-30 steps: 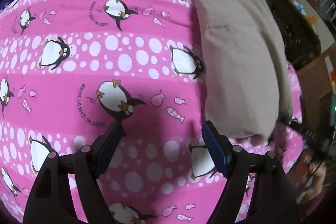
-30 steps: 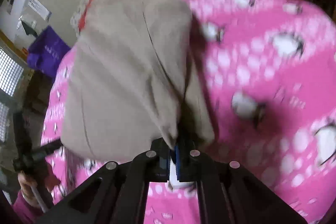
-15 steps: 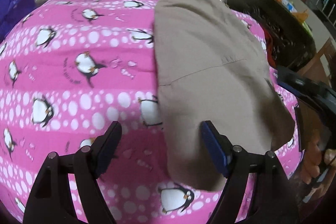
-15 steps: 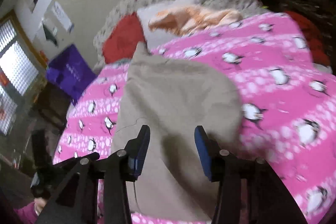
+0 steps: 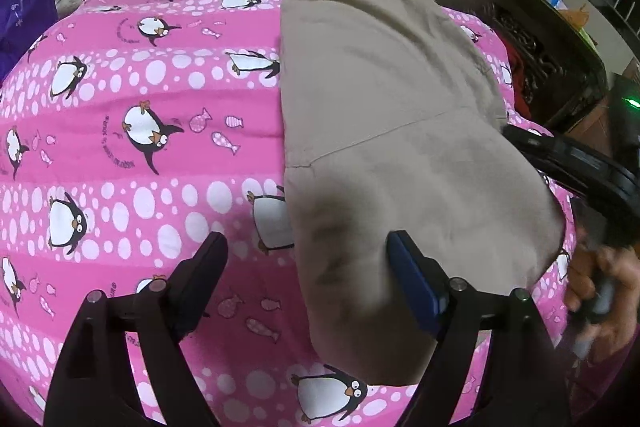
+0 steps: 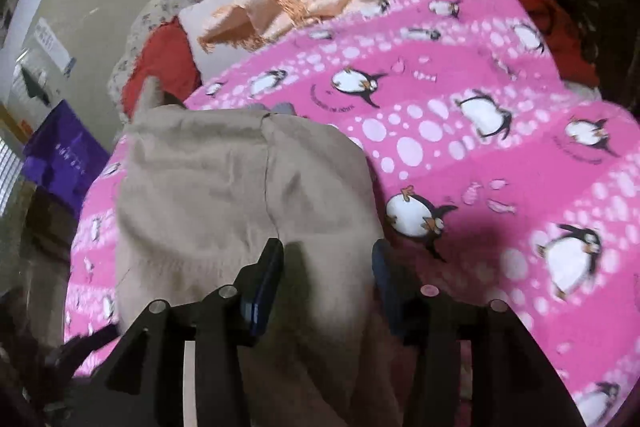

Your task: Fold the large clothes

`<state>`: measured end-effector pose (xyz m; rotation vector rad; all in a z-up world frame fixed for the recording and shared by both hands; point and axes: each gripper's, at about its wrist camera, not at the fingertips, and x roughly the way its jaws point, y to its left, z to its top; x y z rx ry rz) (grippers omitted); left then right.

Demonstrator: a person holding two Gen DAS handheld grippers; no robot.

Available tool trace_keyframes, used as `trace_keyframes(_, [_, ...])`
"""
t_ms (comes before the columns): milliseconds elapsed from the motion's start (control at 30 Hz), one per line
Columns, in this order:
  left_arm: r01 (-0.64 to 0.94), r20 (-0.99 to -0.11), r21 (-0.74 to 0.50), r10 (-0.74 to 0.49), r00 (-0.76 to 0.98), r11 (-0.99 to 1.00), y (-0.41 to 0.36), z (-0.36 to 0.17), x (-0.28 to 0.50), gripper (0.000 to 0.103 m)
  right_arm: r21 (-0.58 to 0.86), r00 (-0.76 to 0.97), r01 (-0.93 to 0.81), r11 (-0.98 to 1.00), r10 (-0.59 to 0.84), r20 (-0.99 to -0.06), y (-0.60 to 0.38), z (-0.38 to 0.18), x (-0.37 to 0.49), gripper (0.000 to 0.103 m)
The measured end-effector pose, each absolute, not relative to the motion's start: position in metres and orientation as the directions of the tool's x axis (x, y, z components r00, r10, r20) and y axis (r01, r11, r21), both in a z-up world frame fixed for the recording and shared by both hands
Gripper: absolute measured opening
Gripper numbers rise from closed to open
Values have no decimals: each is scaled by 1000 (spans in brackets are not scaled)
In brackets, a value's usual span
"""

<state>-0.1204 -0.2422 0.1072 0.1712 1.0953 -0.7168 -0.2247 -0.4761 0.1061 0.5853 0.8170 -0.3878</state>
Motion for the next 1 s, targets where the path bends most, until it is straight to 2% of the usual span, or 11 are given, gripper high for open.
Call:
trace_keyframes(167, [598,-857,-213,-442,266,773,-242,107,-121,83,347,670,479,806,-81,-738,-458,120,-240,59])
trace_keyframes(300, [609,-861,-198,-433,266,768,-243,109,-123,83,246,553,519,818,-102,-827,-456,88,-225,60])
trace_keyframes(400, [615,-862,-201,-436,259,763,-242,111,-123,83,297,578,521,801,-75,-812,-460,87,-234,60])
trace_keyframes(467, [619,-855,-245,-467,226,747,-240,114,-118,83,315,617,512,799,-87,-782,-462,97,-243,63])
trace_keyframes(500, [612,-838,-299,-509,199,732,-237,116,-113,83,323,633,506,800,-89,-769,-464,101,-246,70])
trace_keyframes(567, [589,-810,-367,-559,178,720,-232,119,-105,84,360,672,480,800,-71,-738,-471,106,-254,77])
trace_keyframes(667, [588,-797,-401,-584,154,703,-236,116,-93,86,402,685,475,782,-42,-727,-489,102,-258,78])
trace_keyframes(800, [576,-795,-472,-605,49,668,-249,91,-76,86,505,702,429,749,75,-708,-503,83,-249,81])
trace_keyframes(1000, [487,-744,-609,-664,-76,626,-260,59,-64,100,632,662,328,702,307,-684,-498,41,-215,84])
